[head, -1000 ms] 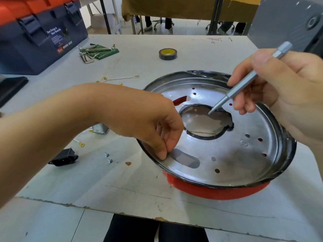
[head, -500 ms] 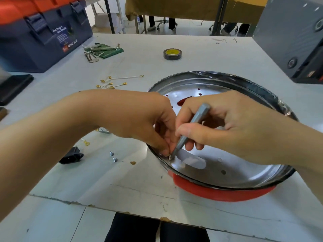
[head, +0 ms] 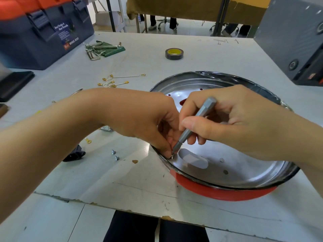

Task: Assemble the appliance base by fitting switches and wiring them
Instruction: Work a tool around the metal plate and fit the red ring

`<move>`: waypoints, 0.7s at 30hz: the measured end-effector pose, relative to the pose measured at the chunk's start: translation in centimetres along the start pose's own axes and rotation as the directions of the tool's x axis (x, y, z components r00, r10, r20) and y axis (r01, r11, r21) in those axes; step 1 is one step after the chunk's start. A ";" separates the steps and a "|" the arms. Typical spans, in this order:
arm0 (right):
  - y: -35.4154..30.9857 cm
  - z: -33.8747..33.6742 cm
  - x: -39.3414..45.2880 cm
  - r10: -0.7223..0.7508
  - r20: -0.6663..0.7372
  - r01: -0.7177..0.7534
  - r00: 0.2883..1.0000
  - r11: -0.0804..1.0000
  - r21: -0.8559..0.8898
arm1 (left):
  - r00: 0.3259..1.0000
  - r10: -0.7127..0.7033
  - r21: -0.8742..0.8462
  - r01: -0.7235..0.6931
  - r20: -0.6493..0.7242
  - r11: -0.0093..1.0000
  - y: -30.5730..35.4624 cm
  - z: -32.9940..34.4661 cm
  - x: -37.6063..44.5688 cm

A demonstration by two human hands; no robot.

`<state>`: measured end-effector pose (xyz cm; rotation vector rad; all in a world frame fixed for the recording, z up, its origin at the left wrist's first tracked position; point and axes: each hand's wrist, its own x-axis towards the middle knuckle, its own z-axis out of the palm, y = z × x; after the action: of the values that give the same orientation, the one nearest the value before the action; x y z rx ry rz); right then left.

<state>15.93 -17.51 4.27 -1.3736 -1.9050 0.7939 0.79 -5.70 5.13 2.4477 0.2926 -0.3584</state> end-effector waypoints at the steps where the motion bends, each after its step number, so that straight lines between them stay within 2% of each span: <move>1: 0.0 0.0 0.1 0.002 0.004 -0.002 1.000 1.000 -0.001 | 1.000 -0.002 0.003 0.002 -0.001 1.000 0.0 0.0 0.0; 10: -1.3 -0.8 1.1 0.073 0.131 -0.069 0.989 0.997 -0.037 | 1.000 -0.002 0.027 0.002 0.000 1.000 0.1 0.0 0.0; 14: -1.9 -1.2 1.6 0.094 0.196 -0.074 0.976 0.991 -0.107 | 1.000 -0.001 0.022 0.001 0.008 1.000 0.1 0.1 -0.1; 21: -2.6 -1.6 1.5 0.079 0.189 -0.052 0.979 0.988 -0.144 | 1.000 0.020 0.028 -0.020 0.008 0.999 0.0 0.1 -0.1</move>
<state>15.37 -16.65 7.46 -1.4966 -2.1082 0.8694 0.67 -5.77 5.12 2.4746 0.2614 -0.3661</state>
